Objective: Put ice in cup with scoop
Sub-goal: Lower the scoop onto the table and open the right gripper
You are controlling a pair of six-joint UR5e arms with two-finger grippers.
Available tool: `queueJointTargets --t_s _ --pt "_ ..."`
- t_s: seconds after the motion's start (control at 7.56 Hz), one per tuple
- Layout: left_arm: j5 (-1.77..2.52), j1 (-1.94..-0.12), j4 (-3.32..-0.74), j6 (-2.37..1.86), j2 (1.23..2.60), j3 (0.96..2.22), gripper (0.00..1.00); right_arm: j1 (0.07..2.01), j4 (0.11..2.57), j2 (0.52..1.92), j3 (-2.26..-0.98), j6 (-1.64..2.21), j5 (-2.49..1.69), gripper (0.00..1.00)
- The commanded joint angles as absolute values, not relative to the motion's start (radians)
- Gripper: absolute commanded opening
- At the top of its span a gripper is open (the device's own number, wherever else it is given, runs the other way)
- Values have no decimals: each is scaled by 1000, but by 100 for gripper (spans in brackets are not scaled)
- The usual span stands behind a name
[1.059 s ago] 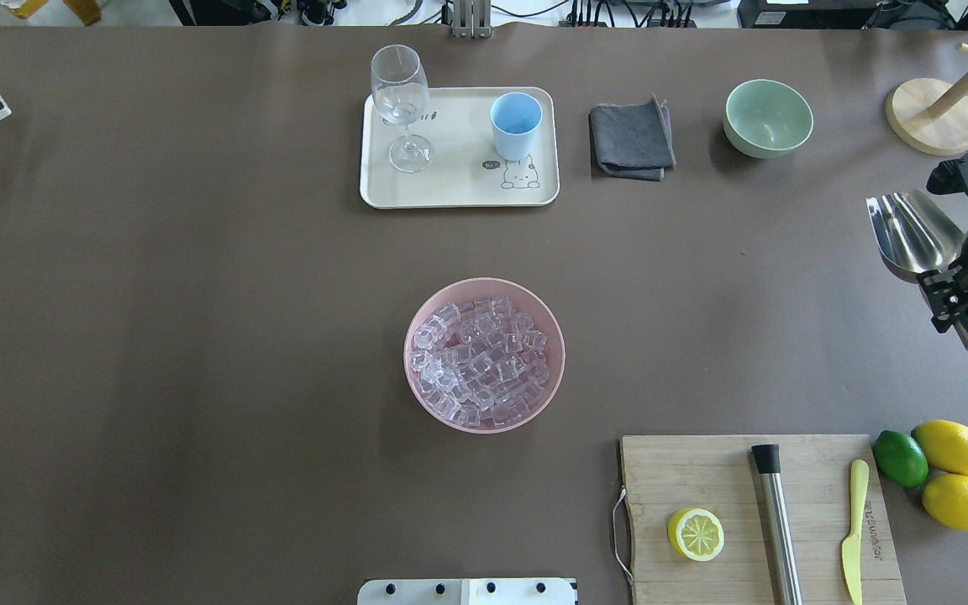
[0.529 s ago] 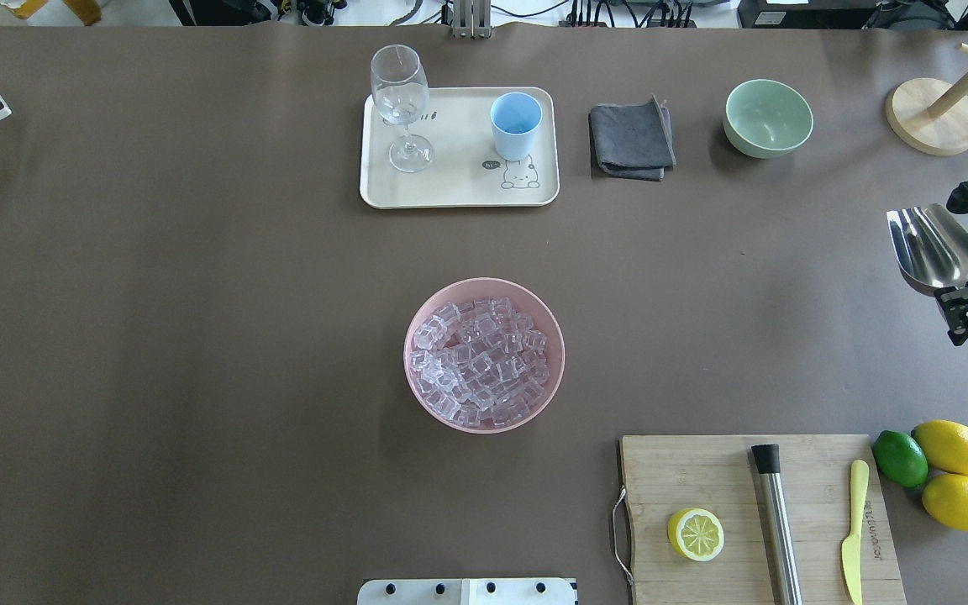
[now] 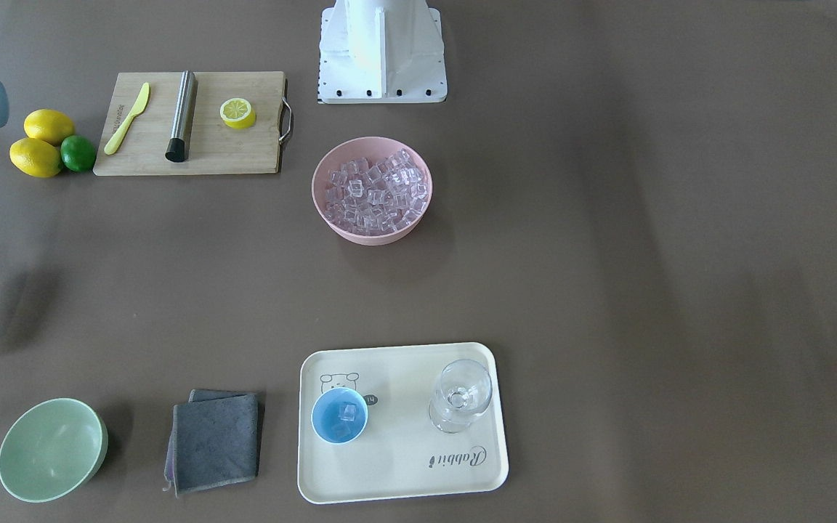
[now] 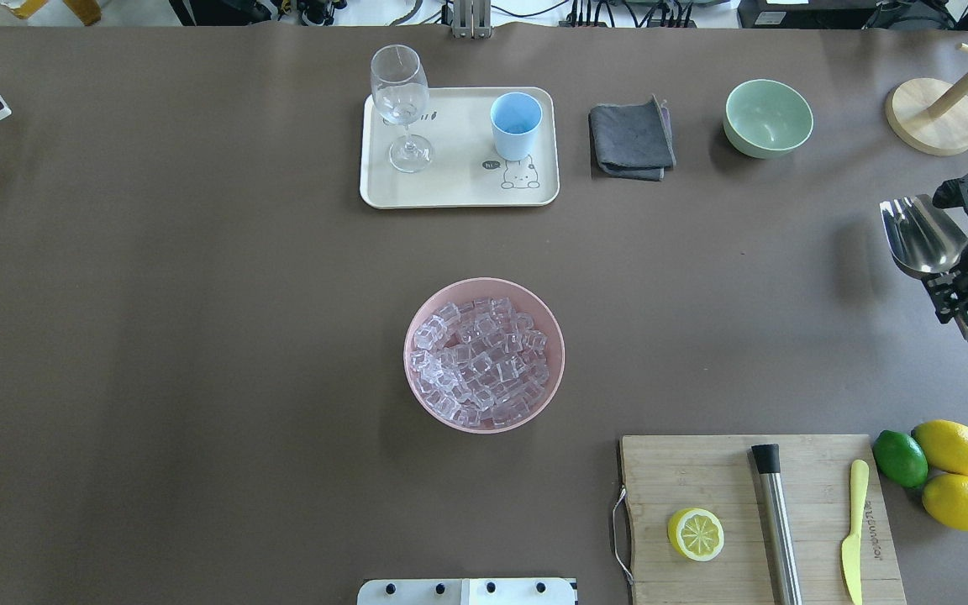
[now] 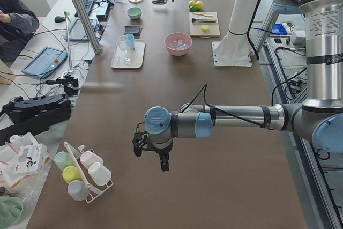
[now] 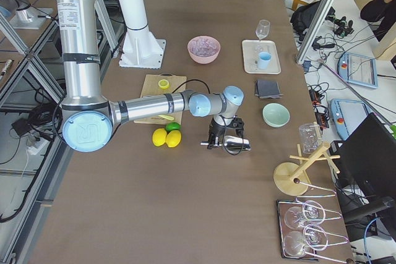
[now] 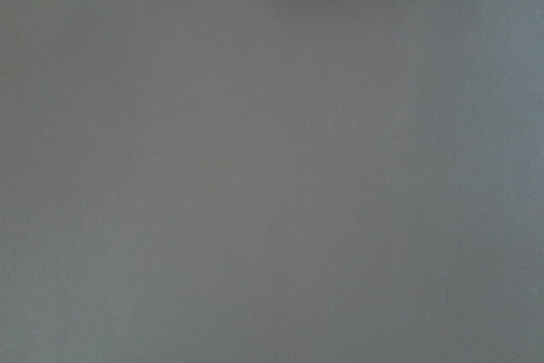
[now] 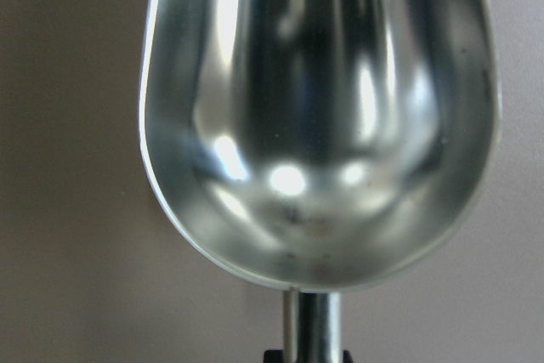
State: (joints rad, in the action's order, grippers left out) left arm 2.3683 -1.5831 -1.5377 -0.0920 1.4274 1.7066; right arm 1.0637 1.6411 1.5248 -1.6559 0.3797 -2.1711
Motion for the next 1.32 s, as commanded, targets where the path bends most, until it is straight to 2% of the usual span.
queueJointTargets --t_s 0.0,0.66,0.93,1.06,1.19 --pt "2370 -1583 -1539 -92 1428 1704 98 1066 1689 1454 -1640 426 -2171 0" --pt "2375 -1585 -1539 -83 1428 1701 98 1063 1681 1447 -1585 514 -2241 0" --pt "2375 -1585 -1539 -81 1428 1701 98 1063 1677 1442 -1579 506 -2240 49" --pt "2375 -1585 -1539 -83 1427 1703 98 1063 1677 1434 -1569 506 -2238 85" --pt "2375 -1585 -1540 -81 1427 1703 98 1063 1671 1434 -1571 506 -2238 98"
